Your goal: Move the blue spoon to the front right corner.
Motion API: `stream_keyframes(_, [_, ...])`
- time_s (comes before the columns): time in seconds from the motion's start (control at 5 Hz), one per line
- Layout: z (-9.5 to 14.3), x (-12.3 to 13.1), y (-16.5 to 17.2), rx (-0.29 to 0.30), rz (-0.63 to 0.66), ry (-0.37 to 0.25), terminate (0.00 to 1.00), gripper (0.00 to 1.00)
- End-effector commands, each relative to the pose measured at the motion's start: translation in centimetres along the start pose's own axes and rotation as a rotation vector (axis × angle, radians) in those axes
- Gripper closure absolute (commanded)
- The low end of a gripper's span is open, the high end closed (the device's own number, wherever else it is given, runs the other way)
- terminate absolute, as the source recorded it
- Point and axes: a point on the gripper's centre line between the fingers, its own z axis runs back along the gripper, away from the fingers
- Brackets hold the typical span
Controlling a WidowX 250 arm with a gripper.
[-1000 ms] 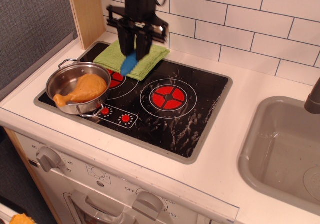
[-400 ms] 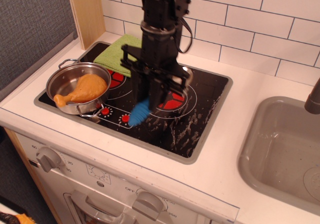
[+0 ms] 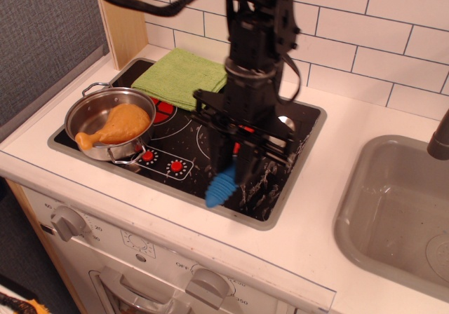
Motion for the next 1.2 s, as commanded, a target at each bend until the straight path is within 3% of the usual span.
stream_keyframes(0.0, [-1.2,0.3,-0.6,-0.021,0.032,0.042,0.00,1.00])
stream_keyframes(0.2, [-1.7,0.0,-0.4,-0.040,0.057,0.063,0.00,1.00])
stream_keyframes(0.4, [-1.9,-0.2,-0.3,-0.035,0.054,0.073,0.00,0.00])
stream_keyframes(0.6, [-1.2,-0.3,-0.1,-0.005,0.043,0.046,0.00,0.00])
stream_keyframes(0.8, [0.6,-1.0,0.2,0.059,0.000,-0.053,0.00,0.00])
stream_keyframes(1.0, [2.1,-1.8,0.5,0.065,-0.005,-0.111,0.00,0.00])
